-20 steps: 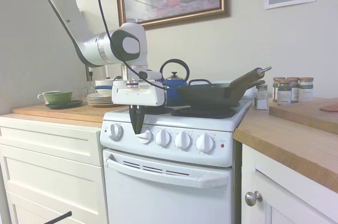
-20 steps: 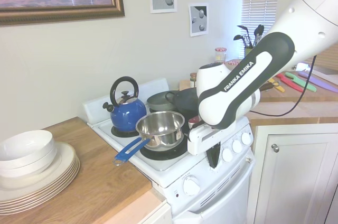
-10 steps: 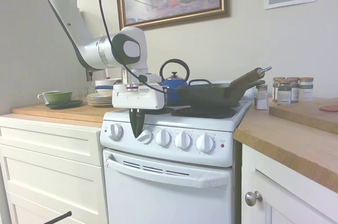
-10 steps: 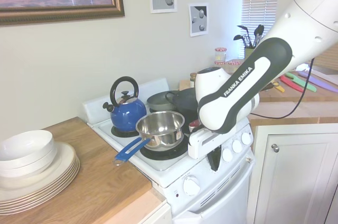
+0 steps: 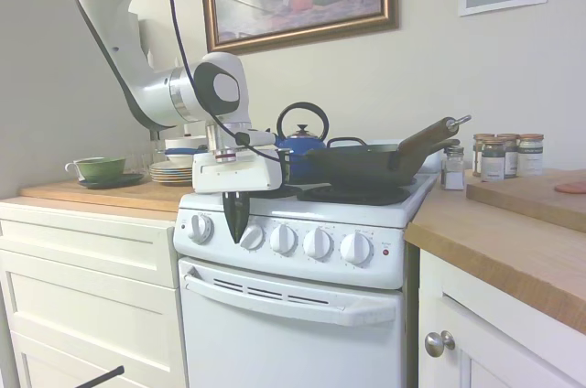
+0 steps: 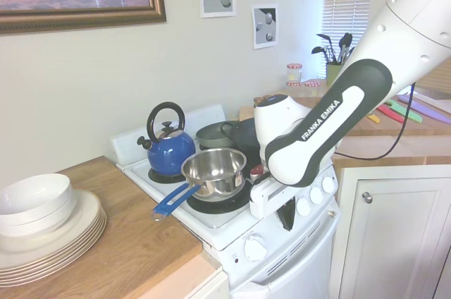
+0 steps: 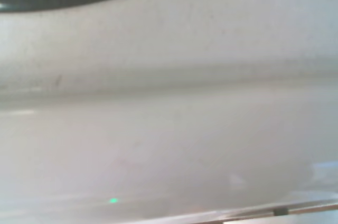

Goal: Turn on the stove on the bottom left

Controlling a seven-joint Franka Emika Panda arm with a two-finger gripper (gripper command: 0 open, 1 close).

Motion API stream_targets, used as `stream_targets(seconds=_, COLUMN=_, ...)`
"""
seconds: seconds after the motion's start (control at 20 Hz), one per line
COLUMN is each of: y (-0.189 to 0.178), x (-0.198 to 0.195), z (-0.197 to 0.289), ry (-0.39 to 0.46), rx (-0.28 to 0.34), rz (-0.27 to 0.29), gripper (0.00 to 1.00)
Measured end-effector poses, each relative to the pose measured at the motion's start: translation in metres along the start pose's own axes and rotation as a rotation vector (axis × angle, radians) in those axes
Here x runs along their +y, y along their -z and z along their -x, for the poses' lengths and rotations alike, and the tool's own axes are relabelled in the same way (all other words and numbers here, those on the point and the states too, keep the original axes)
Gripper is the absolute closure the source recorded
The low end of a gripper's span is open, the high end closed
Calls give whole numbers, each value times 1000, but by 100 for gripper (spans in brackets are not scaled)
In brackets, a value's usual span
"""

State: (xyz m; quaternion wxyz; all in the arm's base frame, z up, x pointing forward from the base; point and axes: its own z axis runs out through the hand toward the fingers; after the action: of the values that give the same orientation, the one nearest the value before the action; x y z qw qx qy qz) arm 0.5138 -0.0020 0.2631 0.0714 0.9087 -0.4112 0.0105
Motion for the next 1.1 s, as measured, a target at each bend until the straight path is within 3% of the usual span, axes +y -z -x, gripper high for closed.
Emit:
stream_targets(seconds=0.45, y=-4, x=-7, z=11, ry=-8, rx=71, rz=44, gripper=100)
stream_targets(seconds=0.75, y=-2, x=-5, z=7, ry=21, rx=9, rz=1, gripper=100)
stream_targets(seconds=1.1, y=14, x=-9, z=18, ry=53, rx=4, rz=-32, gripper=100)
